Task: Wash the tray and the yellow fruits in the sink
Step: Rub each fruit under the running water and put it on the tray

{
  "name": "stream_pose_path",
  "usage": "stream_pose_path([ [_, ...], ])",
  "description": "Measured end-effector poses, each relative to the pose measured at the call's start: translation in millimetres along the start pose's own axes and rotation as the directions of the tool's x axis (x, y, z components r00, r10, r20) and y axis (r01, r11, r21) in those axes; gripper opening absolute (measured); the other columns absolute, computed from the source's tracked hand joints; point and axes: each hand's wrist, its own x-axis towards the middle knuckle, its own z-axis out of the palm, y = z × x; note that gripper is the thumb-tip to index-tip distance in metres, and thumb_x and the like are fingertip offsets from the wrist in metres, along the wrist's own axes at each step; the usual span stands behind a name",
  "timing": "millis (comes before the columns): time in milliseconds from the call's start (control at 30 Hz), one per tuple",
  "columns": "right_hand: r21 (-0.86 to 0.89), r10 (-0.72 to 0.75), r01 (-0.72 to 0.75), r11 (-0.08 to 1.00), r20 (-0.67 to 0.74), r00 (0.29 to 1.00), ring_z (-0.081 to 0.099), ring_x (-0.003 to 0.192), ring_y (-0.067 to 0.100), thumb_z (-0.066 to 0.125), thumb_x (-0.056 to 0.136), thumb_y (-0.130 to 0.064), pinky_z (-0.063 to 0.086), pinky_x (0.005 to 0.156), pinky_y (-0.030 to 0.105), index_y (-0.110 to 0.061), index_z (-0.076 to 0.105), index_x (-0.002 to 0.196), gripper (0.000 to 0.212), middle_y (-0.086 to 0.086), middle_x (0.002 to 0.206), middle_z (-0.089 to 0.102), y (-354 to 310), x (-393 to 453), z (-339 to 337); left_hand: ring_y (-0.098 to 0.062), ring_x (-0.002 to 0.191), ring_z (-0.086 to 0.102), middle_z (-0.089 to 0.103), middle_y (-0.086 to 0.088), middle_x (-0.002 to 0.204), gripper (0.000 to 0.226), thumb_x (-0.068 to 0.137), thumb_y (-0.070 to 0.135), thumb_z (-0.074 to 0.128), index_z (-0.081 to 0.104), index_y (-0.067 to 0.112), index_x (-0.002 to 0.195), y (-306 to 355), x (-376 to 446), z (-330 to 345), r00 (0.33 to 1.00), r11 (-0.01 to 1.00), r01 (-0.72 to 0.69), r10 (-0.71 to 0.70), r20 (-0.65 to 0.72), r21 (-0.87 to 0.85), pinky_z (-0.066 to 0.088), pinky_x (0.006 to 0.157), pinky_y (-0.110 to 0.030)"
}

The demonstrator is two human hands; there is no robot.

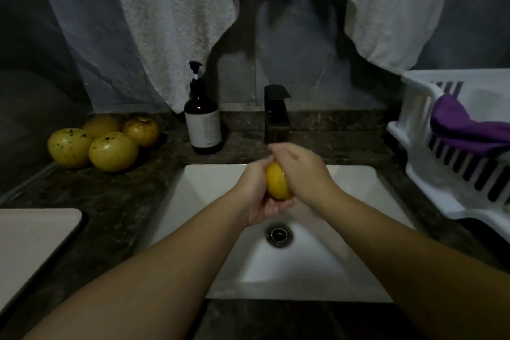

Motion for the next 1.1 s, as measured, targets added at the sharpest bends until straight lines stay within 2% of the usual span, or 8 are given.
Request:
stream_pose_path([
  [100, 0.157, 0.225, -0.234, 0.959, 0.072, 0.972, 0.061, 0.100, 0.014, 0.041, 0.103, -0.058, 0.048, 0.086, 0.034, -0.032, 0.058, 0.117, 0.034, -0.005, 0.107, 0.063, 7, 4, -1, -0.025, 0.061, 0.071, 0.071, -0.015, 0.081, 0.056, 0.103, 0.057, 0.047, 0.062, 0.007, 0.123, 3, 5, -4, 1.000, 0.996, -0.028, 0.028, -0.003, -0.084, 0.059, 0.050, -0.031],
  [200, -0.092, -0.034, 0.035, 0.995, 0.011, 0.999, 0.055, 0.105, 0.006, 0.048, 0.098, -0.056, 0.043, 0.086, 0.029, -0.034, 0.059, 0.130, 0.040, -0.012, 0.123, 0.054, 12, -7, 5, -0.025, 0.072, 0.077, 0.077, -0.013, 0.086, 0.046, 0.104, 0.050, 0.049, 0.065, 0.009, 0.119, 2, 4, -5, 1.000, 0.995, -0.016, 0.019, 0.025, -0.102, 0.062, 0.058, -0.035],
  [300, -0.259, -0.230, 0.217, 0.941, -0.019, 0.973, 0.055, 0.108, 0.007, 0.052, 0.098, -0.046, 0.044, 0.090, 0.030, -0.033, 0.072, 0.115, 0.030, -0.013, 0.120, 0.063, 10, -5, 4, -0.026, 0.086, 0.078, 0.078, -0.013, 0.100, 0.045, 0.103, 0.046, 0.053, 0.065, 0.011, 0.128, -4, 3, -6, 0.997, 0.999, -0.031, 0.033, 0.064, -0.033, 0.063, 0.062, -0.036],
  [433, 0.191, 0.145, -0.142, 0.971, -0.005, 0.989, 0.061, 0.096, 0.008, 0.051, 0.101, -0.051, 0.043, 0.069, 0.026, -0.036, 0.067, 0.110, 0.024, -0.006, 0.109, 0.067, 7, 1, -7, -0.029, 0.097, 0.072, 0.071, -0.017, 0.121, 0.049, 0.100, 0.052, 0.059, 0.061, 0.016, 0.134, -1, 4, -5, 0.994, 0.992, -0.093, 0.097, 0.042, -0.079, 0.063, 0.070, -0.039],
  [600, -0.133, -0.153, 0.142, 0.981, -0.077, 0.985, 0.054, 0.105, 0.005, 0.054, 0.100, -0.047, 0.038, 0.075, 0.016, -0.038, 0.063, 0.131, 0.033, -0.016, 0.119, 0.056, 8, -10, 1, -0.025, 0.085, 0.079, 0.080, -0.011, 0.097, 0.044, 0.094, 0.054, 0.067, 0.070, 0.018, 0.119, -3, 3, -4, 0.992, 0.991, -0.058, 0.071, 0.102, -0.122, 0.065, 0.066, -0.038],
  [733, 0.210, 0.072, -0.060, 0.976, -0.054, 0.996, 0.062, 0.102, 0.009, 0.055, 0.098, -0.054, 0.046, 0.073, 0.025, -0.035, 0.064, 0.125, 0.033, -0.013, 0.110, 0.064, 2, -4, -4, -0.027, 0.088, 0.079, 0.079, -0.014, 0.101, 0.051, 0.094, 0.056, 0.067, 0.068, 0.015, 0.124, 2, 6, -4, 0.982, 0.975, -0.119, 0.143, 0.122, -0.189, 0.066, 0.077, -0.042],
  [933, -0.129, -0.180, 0.168, 0.977, -0.090, 0.979, 0.051, 0.105, -0.002, 0.077, 0.083, -0.047, 0.035, 0.078, 0.007, -0.041, 0.058, 0.132, 0.053, -0.021, 0.118, 0.050, 3, -15, 3, -0.029, 0.086, 0.079, 0.077, -0.016, 0.105, 0.072, 0.093, 0.070, 0.058, 0.067, 0.007, 0.126, 0, 5, -13, 0.974, 0.970, 0.103, -0.053, 0.220, -0.221, 0.066, 0.067, -0.038],
  [1100, -0.023, -0.029, 0.029, 0.999, 0.005, 1.000, 0.059, 0.102, 0.005, 0.068, 0.088, -0.057, 0.049, 0.082, 0.020, -0.038, 0.059, 0.133, 0.050, -0.012, 0.121, 0.059, 5, -10, -6, -0.027, 0.074, 0.076, 0.075, -0.012, 0.091, 0.051, 0.089, 0.055, 0.066, 0.069, 0.012, 0.117, 7, 6, -17, 0.975, 0.987, 0.060, -0.026, 0.220, -0.151, 0.062, 0.062, -0.029],
])
